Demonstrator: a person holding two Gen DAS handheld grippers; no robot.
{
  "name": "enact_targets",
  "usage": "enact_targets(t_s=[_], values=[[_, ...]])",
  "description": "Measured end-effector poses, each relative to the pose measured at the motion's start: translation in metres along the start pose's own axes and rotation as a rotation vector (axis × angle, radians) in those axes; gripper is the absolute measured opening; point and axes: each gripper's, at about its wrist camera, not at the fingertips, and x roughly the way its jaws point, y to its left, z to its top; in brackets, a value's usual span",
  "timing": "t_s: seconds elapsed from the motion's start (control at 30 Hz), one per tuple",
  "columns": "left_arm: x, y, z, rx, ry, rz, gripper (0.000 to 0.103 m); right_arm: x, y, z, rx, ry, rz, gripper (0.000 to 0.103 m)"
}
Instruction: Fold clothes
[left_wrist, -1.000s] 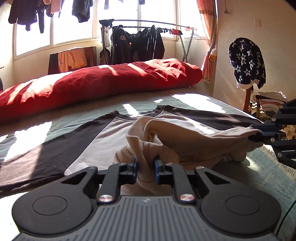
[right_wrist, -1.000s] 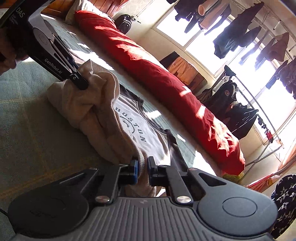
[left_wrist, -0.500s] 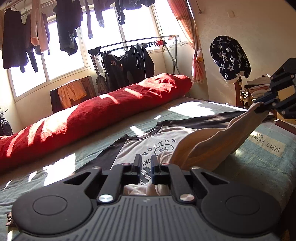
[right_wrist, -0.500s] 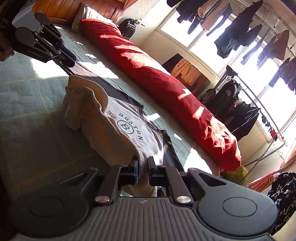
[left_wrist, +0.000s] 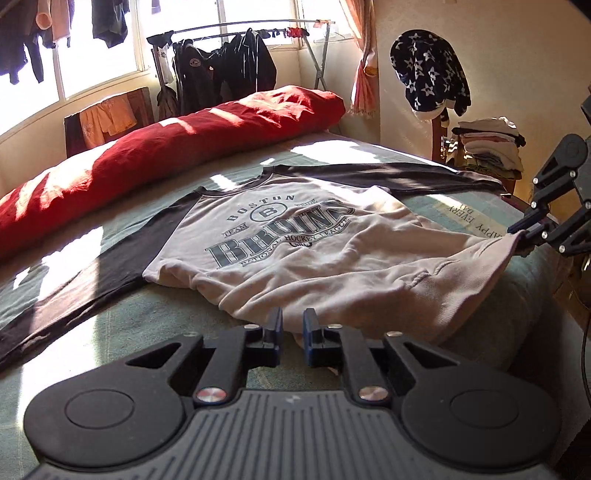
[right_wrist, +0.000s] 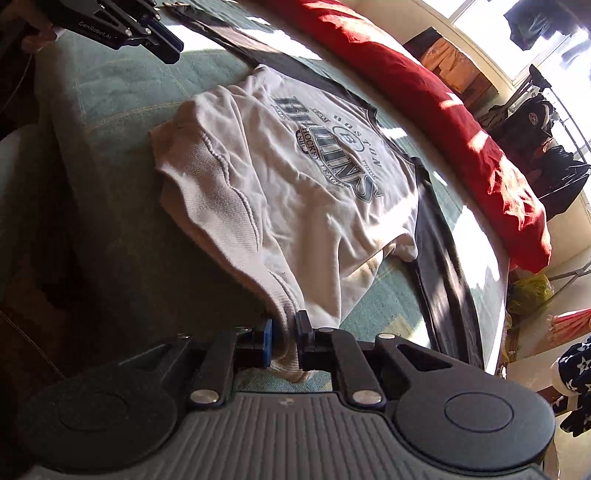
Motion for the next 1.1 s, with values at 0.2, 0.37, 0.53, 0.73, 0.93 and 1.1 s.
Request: enact_targets(t_s=[0.2,0.37,0.53,0.73,0.93,1.1], values=[[0.01,-0.002,-0.017,-0.052,0.084,-0.007,0.036,-0.003,0.017,0.003,-0.01,-0.026,0.005,0.022],[0.006,0.002,-0.024,-0.071,0.084,-0.005,0.045,-0.021,0.022,0.024,-0.06,-0.085,-0.015,0.032],[0.001,0.007,-0.03,-0.091,0.079,-0.002,0.051,-0.032,0.028,0.038,-0.07,-0.138,0.03,0.032],[-0.001,0.028,-0.03,-0.176,0.089,0.049,0.055,-0.02,0.063,0.081,-0.118,-0.235,0.149,0.032],[-0.015,0.049,-0.036,-0.235,0.055,0.08,0.061,0.024,0.102,0.132,-0.14,-0.278,0.28,0.032],[-0.016,0.06,-0.044,-0.272,0.045,0.089,0.061,0.071,0.097,0.152,-0.041,-0.216,0.264,0.032]])
